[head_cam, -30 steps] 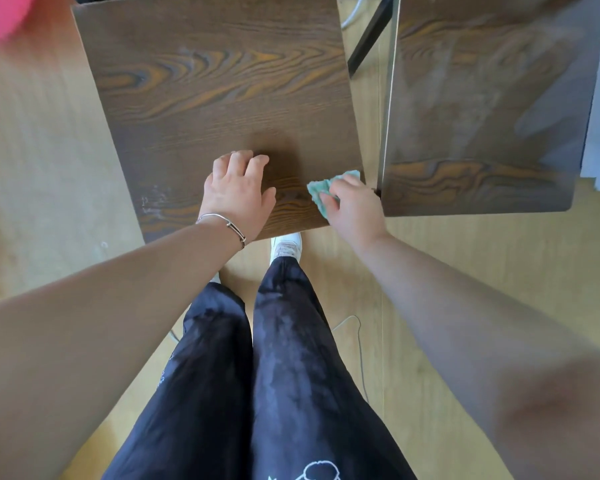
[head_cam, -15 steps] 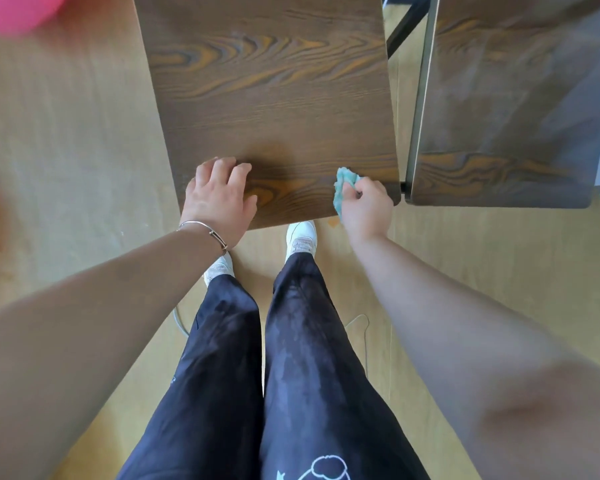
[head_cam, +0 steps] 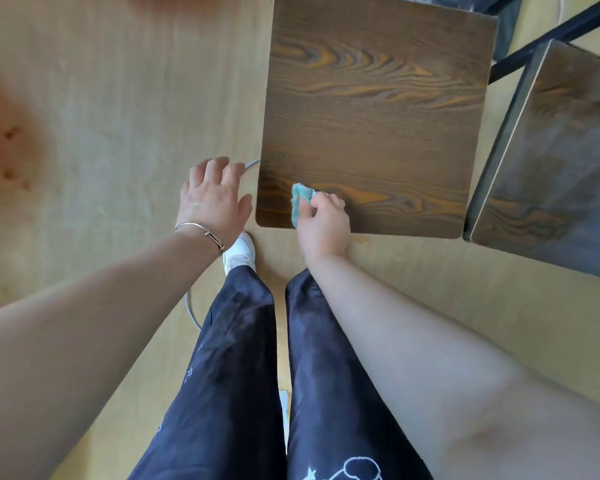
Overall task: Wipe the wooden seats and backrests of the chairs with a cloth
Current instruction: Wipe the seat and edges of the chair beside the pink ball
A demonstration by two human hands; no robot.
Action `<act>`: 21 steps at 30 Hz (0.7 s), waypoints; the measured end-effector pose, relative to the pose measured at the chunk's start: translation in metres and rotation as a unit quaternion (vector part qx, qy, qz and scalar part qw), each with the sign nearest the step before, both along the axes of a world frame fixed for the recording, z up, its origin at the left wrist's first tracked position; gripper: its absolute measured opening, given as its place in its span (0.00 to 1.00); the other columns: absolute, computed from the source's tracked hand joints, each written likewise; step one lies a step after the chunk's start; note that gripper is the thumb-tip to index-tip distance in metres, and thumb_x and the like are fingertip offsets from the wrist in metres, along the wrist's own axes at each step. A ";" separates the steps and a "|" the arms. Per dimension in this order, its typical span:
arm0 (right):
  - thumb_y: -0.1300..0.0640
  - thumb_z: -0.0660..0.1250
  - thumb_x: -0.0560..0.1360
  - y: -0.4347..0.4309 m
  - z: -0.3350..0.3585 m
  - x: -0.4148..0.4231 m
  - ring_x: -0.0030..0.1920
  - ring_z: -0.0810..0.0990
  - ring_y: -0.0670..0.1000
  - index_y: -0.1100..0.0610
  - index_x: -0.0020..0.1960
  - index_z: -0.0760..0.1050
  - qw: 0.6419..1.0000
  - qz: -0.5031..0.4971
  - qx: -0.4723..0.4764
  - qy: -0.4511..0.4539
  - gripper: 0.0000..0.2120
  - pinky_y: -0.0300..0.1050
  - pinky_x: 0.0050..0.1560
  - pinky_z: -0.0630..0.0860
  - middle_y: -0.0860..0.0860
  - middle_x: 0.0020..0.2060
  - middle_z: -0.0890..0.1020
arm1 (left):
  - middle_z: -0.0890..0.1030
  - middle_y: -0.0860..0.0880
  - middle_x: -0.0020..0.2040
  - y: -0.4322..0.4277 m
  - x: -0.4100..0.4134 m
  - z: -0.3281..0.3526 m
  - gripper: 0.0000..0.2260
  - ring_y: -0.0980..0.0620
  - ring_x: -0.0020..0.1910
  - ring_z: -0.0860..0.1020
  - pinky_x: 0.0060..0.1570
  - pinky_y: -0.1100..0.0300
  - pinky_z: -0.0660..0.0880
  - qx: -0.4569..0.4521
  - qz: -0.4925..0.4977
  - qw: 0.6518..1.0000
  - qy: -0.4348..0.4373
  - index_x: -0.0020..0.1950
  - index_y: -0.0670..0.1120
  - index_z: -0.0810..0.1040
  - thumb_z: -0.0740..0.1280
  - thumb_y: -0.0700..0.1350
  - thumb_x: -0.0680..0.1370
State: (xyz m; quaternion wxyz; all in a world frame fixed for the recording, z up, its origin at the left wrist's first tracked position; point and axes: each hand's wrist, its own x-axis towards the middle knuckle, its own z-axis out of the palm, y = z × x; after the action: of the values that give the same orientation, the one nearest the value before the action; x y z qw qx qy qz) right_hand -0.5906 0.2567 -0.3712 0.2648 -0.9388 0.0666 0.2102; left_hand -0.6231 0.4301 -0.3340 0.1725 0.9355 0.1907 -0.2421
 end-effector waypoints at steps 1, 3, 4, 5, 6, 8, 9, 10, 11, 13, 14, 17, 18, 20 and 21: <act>0.55 0.64 0.78 0.008 0.000 -0.004 0.42 0.73 0.55 0.62 0.39 0.73 1.000 0.012 0.010 -0.005 0.12 0.45 0.37 0.62 0.54 0.42 0.78 | 0.65 0.46 0.71 0.003 -0.002 0.001 0.22 0.41 0.70 0.60 0.65 0.45 0.65 0.001 0.003 1.000 0.004 0.72 0.49 0.64 0.61 0.51 0.79; 0.56 0.66 0.77 0.013 0.001 -0.006 0.40 0.73 0.55 0.62 0.37 0.72 0.999 0.027 0.028 -0.004 0.13 0.46 0.36 0.61 0.54 0.40 0.77 | 0.65 0.45 0.71 0.007 -0.003 0.006 0.22 0.41 0.70 0.60 0.64 0.45 0.65 0.001 0.005 1.000 0.007 0.72 0.49 0.64 0.61 0.51 0.79; 0.56 0.66 0.77 0.010 0.003 -0.003 0.39 0.72 0.55 0.63 0.36 0.71 0.998 0.035 0.043 0.005 0.14 0.47 0.37 0.62 0.53 0.38 0.76 | 0.65 0.45 0.71 0.008 -0.001 0.009 0.22 0.41 0.70 0.60 0.65 0.45 0.64 0.002 0.004 1.000 0.007 0.72 0.49 0.64 0.61 0.51 0.78; 0.56 0.67 0.76 0.004 0.006 0.001 0.38 0.72 0.54 0.63 0.35 0.71 0.997 0.040 0.062 0.014 0.15 0.48 0.37 0.64 0.53 0.37 0.75 | 0.65 0.45 0.71 0.007 0.001 0.013 0.22 0.41 0.70 0.60 0.65 0.45 0.64 0.003 0.000 1.000 0.007 0.72 0.49 0.64 0.61 0.51 0.79; 0.56 0.68 0.76 -0.005 0.010 0.007 0.38 0.72 0.53 0.63 0.34 0.71 0.996 0.038 0.080 0.018 0.16 0.47 0.38 0.66 0.52 0.36 0.75 | 0.65 0.45 0.71 0.006 0.004 0.017 0.22 0.41 0.70 0.60 0.65 0.45 0.64 0.005 -0.005 1.000 0.008 0.72 0.49 0.64 0.61 0.51 0.79; 0.54 0.67 0.76 -0.028 0.019 0.029 0.39 0.74 0.51 0.59 0.34 0.71 0.995 -0.006 0.092 0.024 0.15 0.44 0.41 0.69 0.50 0.37 0.76 | 0.65 0.46 0.71 0.000 0.014 0.023 0.22 0.41 0.70 0.60 0.64 0.45 0.65 0.010 -0.016 1.000 0.005 0.72 0.49 0.64 0.61 0.52 0.79; 0.52 0.66 0.77 -0.042 0.021 0.045 0.40 0.75 0.51 0.57 0.35 0.72 0.995 -0.040 0.085 0.027 0.14 0.44 0.42 0.71 0.50 0.39 0.77 | 0.65 0.46 0.71 -0.005 0.020 0.025 0.22 0.41 0.70 0.60 0.64 0.45 0.65 0.010 -0.019 1.000 0.003 0.72 0.50 0.64 0.61 0.52 0.79; 0.51 0.65 0.77 -0.057 0.023 0.065 0.41 0.76 0.51 0.57 0.37 0.73 0.995 -0.068 0.076 0.022 0.14 0.45 0.44 0.72 0.50 0.40 0.77 | 0.66 0.46 0.71 -0.011 0.028 0.026 0.22 0.41 0.70 0.60 0.63 0.45 0.65 0.008 -0.021 1.000 0.001 0.72 0.50 0.64 0.61 0.52 0.79; 0.50 0.65 0.78 -0.073 0.023 0.087 0.42 0.76 0.51 0.56 0.37 0.73 0.994 -0.089 0.063 0.008 0.14 0.46 0.45 0.72 0.50 0.40 0.78 | 0.66 0.46 0.71 -0.017 0.037 0.026 0.22 0.41 0.69 0.61 0.63 0.45 0.66 0.007 -0.022 1.000 0.000 0.72 0.50 0.65 0.61 0.52 0.78; 0.49 0.63 0.78 -0.103 0.024 0.137 0.43 0.76 0.51 0.56 0.39 0.73 0.993 -0.110 0.034 -0.027 0.14 0.45 0.45 0.71 0.50 0.41 0.79 | 0.66 0.46 0.71 -0.033 0.056 0.024 0.22 0.41 0.69 0.61 0.63 0.45 0.66 0.001 -0.024 1.000 0.001 0.72 0.50 0.65 0.62 0.52 0.78; 0.48 0.62 0.79 -0.115 0.025 0.163 0.44 0.77 0.51 0.56 0.40 0.74 0.992 -0.116 0.015 -0.035 0.14 0.44 0.44 0.71 0.50 0.42 0.79 | 0.66 0.46 0.71 -0.043 0.066 0.022 0.23 0.41 0.69 0.61 0.63 0.45 0.65 -0.003 -0.026 1.000 0.002 0.72 0.49 0.65 0.62 0.52 0.78; 0.44 0.59 0.80 -0.145 0.022 0.232 0.43 0.79 0.48 0.55 0.46 0.76 0.990 -0.138 -0.028 -0.032 0.15 0.41 0.42 0.74 0.48 0.43 0.80 | 0.65 0.47 0.72 -0.070 0.095 0.015 0.23 0.42 0.71 0.59 0.65 0.46 0.64 -0.010 -0.040 0.999 -0.010 0.73 0.49 0.65 0.61 0.52 0.78; 0.44 0.59 0.80 -0.151 0.021 0.253 0.44 0.79 0.48 0.55 0.48 0.76 0.989 -0.139 -0.034 -0.035 0.15 0.40 0.42 0.75 0.48 0.44 0.80 | 0.65 0.47 0.72 -0.078 0.105 0.012 0.23 0.43 0.71 0.58 0.66 0.46 0.63 -0.014 -0.044 0.999 -0.017 0.73 0.49 0.65 0.61 0.52 0.79; 0.45 0.58 0.81 -0.156 0.019 0.288 0.46 0.79 0.48 0.56 0.51 0.77 0.989 -0.135 -0.044 -0.048 0.16 0.40 0.46 0.76 0.49 0.46 0.80 | 0.65 0.47 0.72 -0.091 0.123 0.008 0.23 0.42 0.71 0.58 0.67 0.46 0.63 -0.019 -0.052 0.998 -0.030 0.73 0.49 0.65 0.61 0.52 0.79; 0.45 0.58 0.81 -0.156 0.016 0.303 0.47 0.79 0.48 0.57 0.53 0.77 0.989 -0.132 -0.049 -0.048 0.17 0.40 0.46 0.75 0.50 0.47 0.80 | 0.65 0.47 0.72 -0.095 0.131 0.006 0.23 0.42 0.71 0.59 0.67 0.46 0.63 -0.021 -0.055 0.998 -0.034 0.73 0.49 0.65 0.61 0.52 0.79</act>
State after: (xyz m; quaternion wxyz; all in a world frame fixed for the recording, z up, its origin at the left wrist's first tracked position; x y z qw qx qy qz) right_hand -0.2877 0.1004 -0.3548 0.2469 -0.9426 0.1875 0.1244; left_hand -0.4918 0.3346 -0.3280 0.1849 0.9485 0.1283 -0.2229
